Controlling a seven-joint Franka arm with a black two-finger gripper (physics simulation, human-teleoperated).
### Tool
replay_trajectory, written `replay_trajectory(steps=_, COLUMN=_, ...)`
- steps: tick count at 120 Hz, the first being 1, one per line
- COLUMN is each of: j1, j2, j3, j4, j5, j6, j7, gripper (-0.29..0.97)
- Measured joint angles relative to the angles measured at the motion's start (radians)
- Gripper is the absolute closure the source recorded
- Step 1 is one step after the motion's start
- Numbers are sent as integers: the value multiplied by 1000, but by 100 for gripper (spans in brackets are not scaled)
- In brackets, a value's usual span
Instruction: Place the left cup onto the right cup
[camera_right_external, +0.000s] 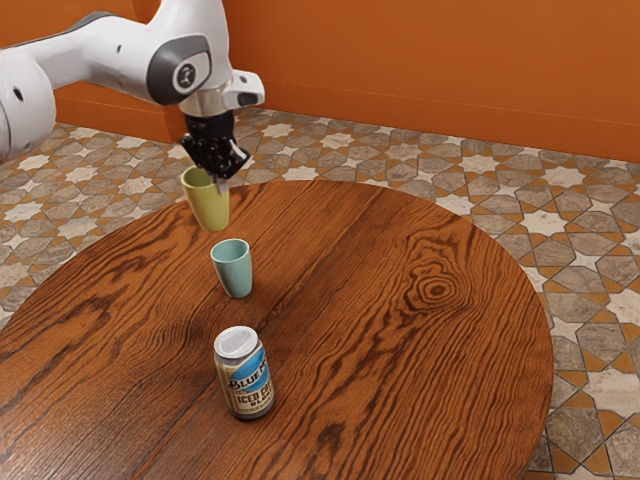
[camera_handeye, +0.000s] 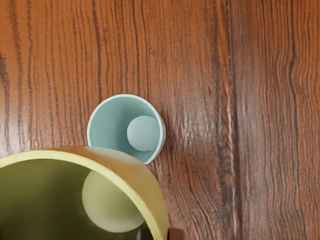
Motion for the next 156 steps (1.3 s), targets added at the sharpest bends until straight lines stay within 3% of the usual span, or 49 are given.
replay_trajectory(steps=156, j1=54, j2=206, j3=-24, j4=131, j5=20, j6=-5, j7=-14, gripper=79)
